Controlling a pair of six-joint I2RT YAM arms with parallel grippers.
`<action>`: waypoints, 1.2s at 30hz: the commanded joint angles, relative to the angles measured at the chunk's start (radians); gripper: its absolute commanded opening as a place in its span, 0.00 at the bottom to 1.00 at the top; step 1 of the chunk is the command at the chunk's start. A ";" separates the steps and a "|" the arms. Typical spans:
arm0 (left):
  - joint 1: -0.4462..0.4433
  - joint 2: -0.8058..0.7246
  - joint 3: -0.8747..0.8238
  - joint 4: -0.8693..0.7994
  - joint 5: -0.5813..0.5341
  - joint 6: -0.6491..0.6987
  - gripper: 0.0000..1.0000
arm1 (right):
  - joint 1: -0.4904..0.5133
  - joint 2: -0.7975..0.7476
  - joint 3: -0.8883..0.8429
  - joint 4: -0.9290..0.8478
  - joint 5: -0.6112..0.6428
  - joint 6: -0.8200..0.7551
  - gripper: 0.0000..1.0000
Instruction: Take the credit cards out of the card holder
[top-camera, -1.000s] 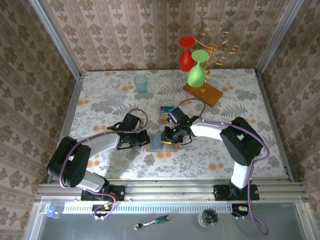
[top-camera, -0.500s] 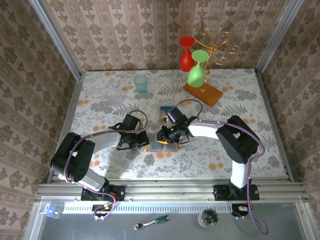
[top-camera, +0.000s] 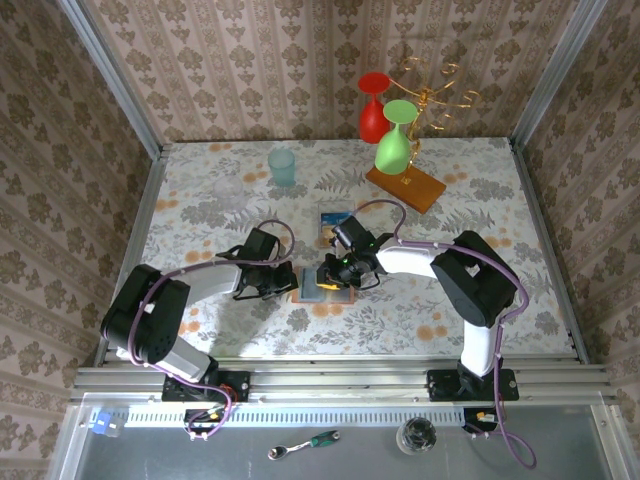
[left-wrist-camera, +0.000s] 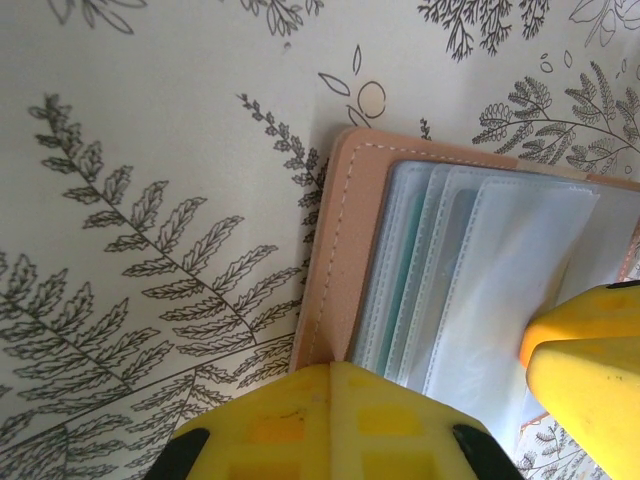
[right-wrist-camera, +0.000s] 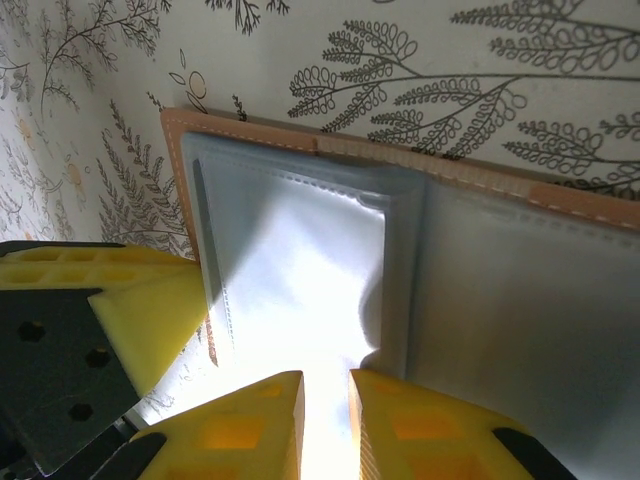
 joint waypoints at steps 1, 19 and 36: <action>0.011 0.009 -0.010 -0.041 -0.010 0.031 0.02 | -0.006 -0.030 -0.020 -0.040 0.039 -0.016 0.21; 0.014 -0.107 0.020 -0.071 -0.008 0.004 0.07 | -0.010 -0.024 -0.031 -0.019 0.029 -0.009 0.21; -0.025 -0.032 0.028 0.087 0.130 -0.080 0.26 | -0.010 -0.032 -0.039 -0.014 0.029 -0.004 0.21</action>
